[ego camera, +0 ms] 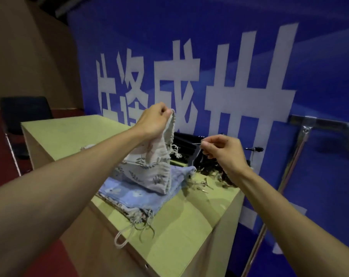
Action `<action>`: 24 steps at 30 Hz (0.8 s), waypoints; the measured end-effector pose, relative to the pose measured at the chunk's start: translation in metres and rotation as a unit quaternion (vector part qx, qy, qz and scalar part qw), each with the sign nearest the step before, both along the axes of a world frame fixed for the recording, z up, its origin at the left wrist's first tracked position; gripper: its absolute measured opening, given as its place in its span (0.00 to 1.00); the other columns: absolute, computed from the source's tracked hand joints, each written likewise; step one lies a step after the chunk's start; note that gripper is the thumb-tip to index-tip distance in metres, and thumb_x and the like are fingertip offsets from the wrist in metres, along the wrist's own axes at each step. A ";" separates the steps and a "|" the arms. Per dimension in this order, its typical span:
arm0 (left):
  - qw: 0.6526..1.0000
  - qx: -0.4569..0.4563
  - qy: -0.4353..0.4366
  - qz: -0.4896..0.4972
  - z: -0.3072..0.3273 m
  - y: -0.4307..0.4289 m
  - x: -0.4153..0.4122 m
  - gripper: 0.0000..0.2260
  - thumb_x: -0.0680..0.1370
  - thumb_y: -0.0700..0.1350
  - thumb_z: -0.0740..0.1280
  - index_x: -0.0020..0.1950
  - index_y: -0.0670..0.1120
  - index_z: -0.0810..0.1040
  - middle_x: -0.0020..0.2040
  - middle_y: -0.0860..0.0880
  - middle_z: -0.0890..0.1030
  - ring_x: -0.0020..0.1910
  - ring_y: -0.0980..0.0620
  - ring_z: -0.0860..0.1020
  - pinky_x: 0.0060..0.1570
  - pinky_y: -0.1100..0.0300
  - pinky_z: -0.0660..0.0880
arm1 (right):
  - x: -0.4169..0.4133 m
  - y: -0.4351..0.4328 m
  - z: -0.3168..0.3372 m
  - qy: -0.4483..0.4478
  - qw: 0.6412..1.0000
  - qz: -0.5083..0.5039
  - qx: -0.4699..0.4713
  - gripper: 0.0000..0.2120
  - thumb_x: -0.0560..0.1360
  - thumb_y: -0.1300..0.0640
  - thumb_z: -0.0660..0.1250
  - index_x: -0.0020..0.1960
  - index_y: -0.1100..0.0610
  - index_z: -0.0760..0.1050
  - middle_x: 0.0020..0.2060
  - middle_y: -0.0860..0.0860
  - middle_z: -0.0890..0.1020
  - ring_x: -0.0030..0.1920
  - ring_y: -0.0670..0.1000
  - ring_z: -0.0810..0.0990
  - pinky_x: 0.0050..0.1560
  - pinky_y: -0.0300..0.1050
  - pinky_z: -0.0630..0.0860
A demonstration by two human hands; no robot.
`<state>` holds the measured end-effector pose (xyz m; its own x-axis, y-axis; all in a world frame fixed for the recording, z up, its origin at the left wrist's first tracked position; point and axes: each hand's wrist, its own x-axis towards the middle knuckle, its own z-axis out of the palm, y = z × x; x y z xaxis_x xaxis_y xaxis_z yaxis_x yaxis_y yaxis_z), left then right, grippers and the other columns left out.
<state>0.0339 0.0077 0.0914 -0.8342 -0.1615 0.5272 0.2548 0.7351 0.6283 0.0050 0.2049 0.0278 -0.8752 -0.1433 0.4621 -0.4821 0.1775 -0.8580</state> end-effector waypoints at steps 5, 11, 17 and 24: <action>0.998 -0.010 0.057 -0.017 0.045 0.034 0.008 0.11 0.83 0.48 0.56 0.51 0.43 0.73 0.39 0.51 0.73 0.38 0.52 0.71 0.39 0.55 0.67 | 0.023 0.007 0.049 0.082 0.996 0.030 -0.022 0.03 0.75 0.58 0.70 0.43 0.55 0.82 0.38 0.49 0.85 0.36 0.42 0.80 0.36 0.34 0.75; 0.988 0.051 0.063 -0.134 0.084 0.087 0.021 0.10 0.82 0.50 0.60 0.48 0.47 0.75 0.42 0.50 0.77 0.35 0.53 0.73 0.32 0.59 0.70 | 0.056 0.051 0.105 0.205 0.969 -0.091 0.103 0.04 0.75 0.52 0.70 0.43 0.51 0.82 0.37 0.44 0.82 0.39 0.42 0.80 0.40 0.38 0.76; 0.963 0.094 0.018 -0.252 0.075 0.148 0.036 0.10 0.82 0.49 0.61 0.47 0.44 0.77 0.41 0.49 0.76 0.39 0.53 0.72 0.38 0.59 0.68 | 0.092 0.132 0.134 0.174 0.919 -0.201 0.293 0.07 0.74 0.49 0.70 0.46 0.52 0.83 0.36 0.48 0.80 0.43 0.46 0.77 0.41 0.37 0.68; 0.920 0.053 -0.093 -0.378 0.048 0.194 0.056 0.10 0.81 0.47 0.62 0.54 0.41 0.78 0.44 0.44 0.75 0.39 0.48 0.70 0.39 0.60 0.69 | 0.124 0.206 0.141 0.143 0.881 -0.213 0.397 0.04 0.71 0.50 0.74 0.41 0.50 0.84 0.30 0.44 0.80 0.31 0.40 0.76 0.29 0.29 0.69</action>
<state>0.0902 0.2018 0.1394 -0.8029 0.4594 0.3798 0.5494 0.3232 0.7705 0.1288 0.4106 0.1689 -0.7913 -0.2078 0.5750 -0.4038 0.8838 -0.2362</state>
